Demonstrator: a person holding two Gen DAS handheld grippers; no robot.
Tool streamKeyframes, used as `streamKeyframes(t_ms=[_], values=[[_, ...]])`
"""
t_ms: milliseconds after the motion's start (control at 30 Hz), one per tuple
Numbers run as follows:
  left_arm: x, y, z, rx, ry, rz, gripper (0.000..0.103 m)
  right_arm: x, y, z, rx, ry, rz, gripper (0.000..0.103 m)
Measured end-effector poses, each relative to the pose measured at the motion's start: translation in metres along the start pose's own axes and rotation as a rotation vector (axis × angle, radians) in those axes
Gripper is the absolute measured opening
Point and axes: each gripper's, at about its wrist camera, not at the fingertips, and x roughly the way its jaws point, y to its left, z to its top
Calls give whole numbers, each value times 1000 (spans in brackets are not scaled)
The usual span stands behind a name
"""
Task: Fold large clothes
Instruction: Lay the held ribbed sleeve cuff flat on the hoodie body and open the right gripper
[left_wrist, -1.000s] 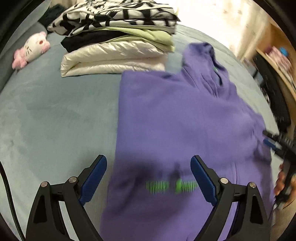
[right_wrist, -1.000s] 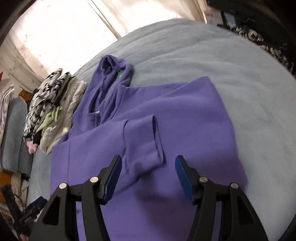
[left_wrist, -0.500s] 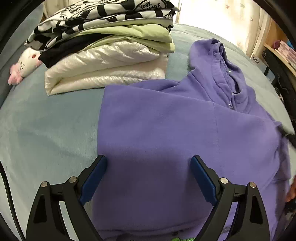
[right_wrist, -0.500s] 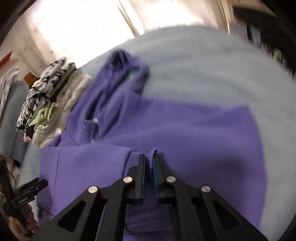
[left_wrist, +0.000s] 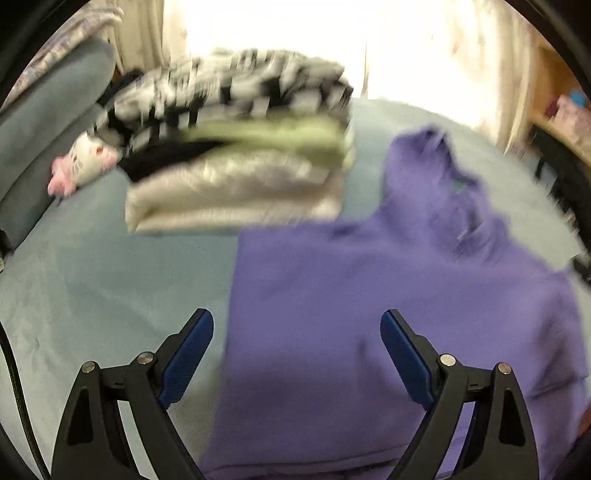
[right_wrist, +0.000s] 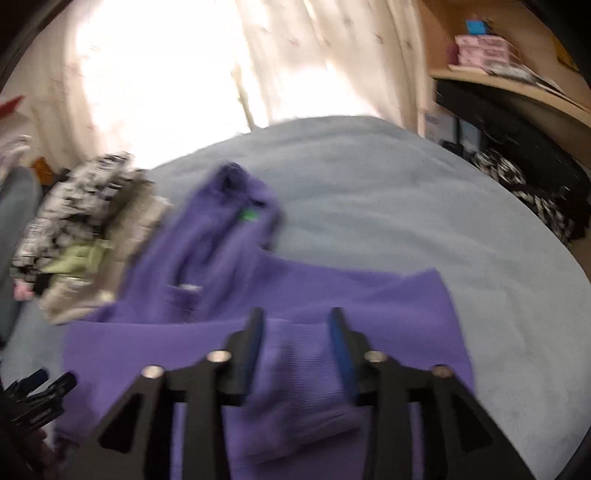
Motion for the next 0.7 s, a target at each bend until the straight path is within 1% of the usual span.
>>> streamKeyframes(t_ms=[33,100,167,267,300,333,367,400,433,467,500,533,567,600,633,700], values=[[-6,-8,2,3,-22,-29,91,1,14,-2,-26,15,38,43],[-6,-23,3,29,-11,-51,91,9,38,-8,-78,57,82,43],[5,-40,-3,56,33,-59,91,23,55,-18,-108,104,101,43],[29,-49,-19,72,106,-51,91,46,57,-34,-95,181,109,43],[42,-49,-26,83,147,-31,91,50,53,-41,-87,203,100,43],[52,-44,-31,72,168,-51,92,57,42,-45,-70,230,84,41],[54,-38,-32,45,160,-83,93,61,32,-46,-57,237,83,39],[53,-31,-32,17,156,-112,93,60,18,-44,-43,231,72,32],[53,-28,-30,12,157,-115,93,58,6,-42,-32,221,50,26],[52,-26,-29,19,151,-75,93,55,-9,-37,-10,208,34,26],[52,-24,-27,35,144,-43,93,50,-28,-33,32,199,68,24],[53,-22,-27,42,147,-49,93,46,-41,-31,65,200,96,19],[54,-20,-26,43,154,-56,93,43,-49,-30,68,198,38,19],[55,-17,-26,41,155,-60,93,38,-58,-29,58,187,-73,29],[55,-17,-25,42,155,-60,93,36,-62,-30,58,178,-101,39],[53,-19,-27,49,155,-50,93,32,-76,-34,93,192,-87,39]])
